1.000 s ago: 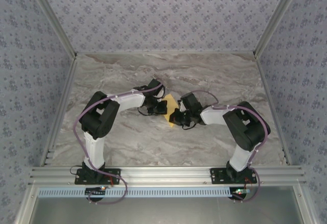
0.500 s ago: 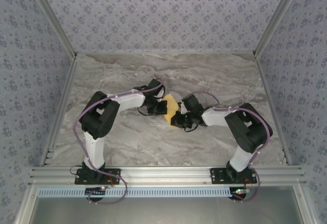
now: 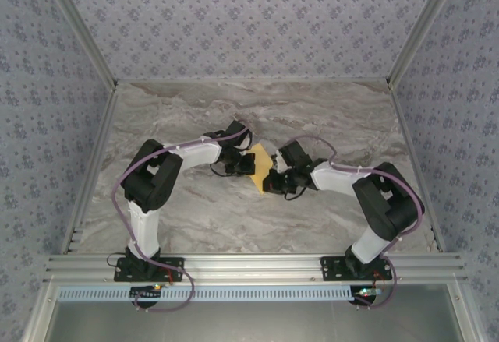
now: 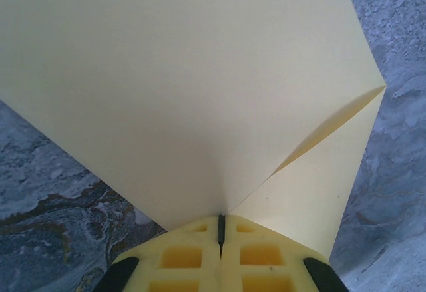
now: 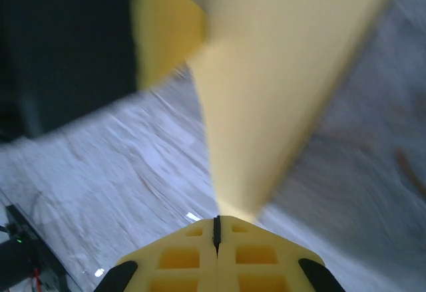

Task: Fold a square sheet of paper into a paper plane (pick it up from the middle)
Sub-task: Third fold the triangle at the center of the table.

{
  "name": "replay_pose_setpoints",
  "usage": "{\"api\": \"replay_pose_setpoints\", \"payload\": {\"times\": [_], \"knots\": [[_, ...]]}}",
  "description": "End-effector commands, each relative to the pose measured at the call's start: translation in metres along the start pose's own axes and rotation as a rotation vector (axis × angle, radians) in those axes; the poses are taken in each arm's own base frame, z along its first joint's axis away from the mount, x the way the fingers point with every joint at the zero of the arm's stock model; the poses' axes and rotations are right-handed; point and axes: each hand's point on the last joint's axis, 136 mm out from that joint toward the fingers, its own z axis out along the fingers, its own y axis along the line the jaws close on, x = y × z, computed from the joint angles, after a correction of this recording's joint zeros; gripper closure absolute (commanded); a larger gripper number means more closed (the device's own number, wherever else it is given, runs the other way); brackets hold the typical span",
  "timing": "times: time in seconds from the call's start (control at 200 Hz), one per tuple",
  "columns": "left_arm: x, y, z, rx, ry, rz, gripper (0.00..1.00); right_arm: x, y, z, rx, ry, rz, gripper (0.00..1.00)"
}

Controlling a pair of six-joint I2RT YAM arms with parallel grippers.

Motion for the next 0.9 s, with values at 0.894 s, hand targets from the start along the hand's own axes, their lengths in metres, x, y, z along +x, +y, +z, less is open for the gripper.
{"api": "replay_pose_setpoints", "payload": {"times": [0.894], "knots": [[0.049,0.086,0.033,-0.314,0.152,-0.077,1.00,0.068,-0.040,0.016,0.070,0.187,-0.010,1.00]]}}
